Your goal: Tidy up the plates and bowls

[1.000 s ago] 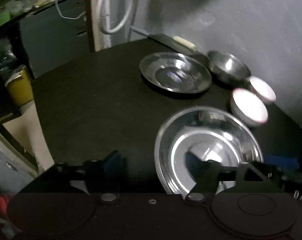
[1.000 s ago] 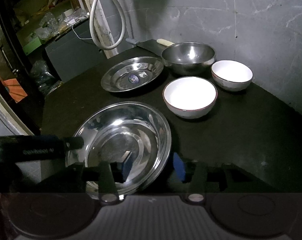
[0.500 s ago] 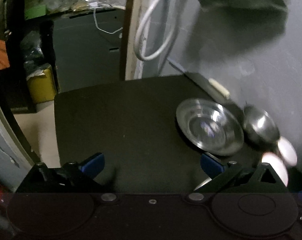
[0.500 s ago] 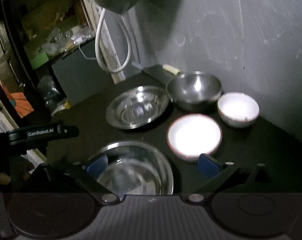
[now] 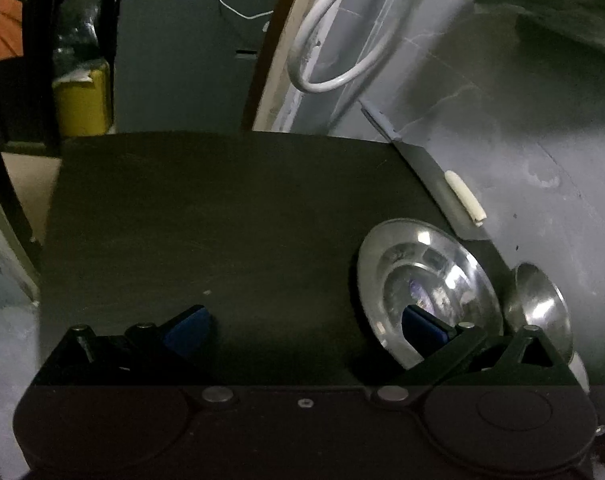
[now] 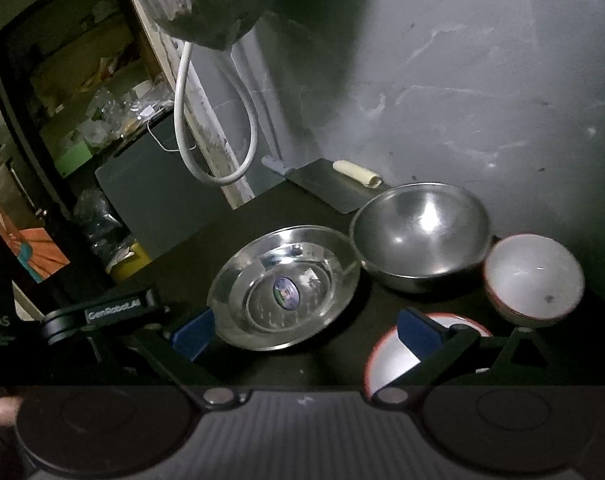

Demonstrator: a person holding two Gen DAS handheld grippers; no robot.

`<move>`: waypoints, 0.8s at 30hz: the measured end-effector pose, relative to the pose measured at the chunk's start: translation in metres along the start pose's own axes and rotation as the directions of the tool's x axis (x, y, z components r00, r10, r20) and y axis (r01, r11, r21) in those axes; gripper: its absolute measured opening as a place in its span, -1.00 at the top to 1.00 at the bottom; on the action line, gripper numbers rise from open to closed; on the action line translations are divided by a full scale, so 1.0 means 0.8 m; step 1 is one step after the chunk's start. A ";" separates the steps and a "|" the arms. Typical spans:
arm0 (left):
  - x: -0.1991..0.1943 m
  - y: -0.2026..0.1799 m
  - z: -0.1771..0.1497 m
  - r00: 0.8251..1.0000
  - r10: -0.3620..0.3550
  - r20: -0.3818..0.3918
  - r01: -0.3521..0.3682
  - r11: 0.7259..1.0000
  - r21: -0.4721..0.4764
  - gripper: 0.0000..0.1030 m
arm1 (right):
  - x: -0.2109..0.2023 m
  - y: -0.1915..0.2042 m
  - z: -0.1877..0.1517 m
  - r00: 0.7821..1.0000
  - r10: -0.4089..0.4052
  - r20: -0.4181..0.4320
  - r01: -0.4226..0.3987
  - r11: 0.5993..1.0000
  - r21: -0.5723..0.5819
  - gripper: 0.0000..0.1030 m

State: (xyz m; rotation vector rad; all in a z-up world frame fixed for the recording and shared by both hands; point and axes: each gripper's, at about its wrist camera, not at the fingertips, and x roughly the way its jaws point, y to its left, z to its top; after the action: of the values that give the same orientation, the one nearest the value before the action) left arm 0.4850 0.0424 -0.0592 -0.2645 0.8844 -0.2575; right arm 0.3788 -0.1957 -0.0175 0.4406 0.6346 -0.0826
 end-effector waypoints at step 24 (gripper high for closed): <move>0.052 -0.030 0.018 0.996 -0.084 -0.001 0.084 0.990 0.112 -0.75 | 0.081 -0.017 0.002 0.995 -0.031 -0.099 0.037 0.998 0.059 0.05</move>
State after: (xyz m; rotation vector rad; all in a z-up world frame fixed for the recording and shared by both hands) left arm 0.5190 0.0079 -0.0722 -0.1981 0.8531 -0.3838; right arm 0.4292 -0.2048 -0.0597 0.4945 0.7375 -0.1138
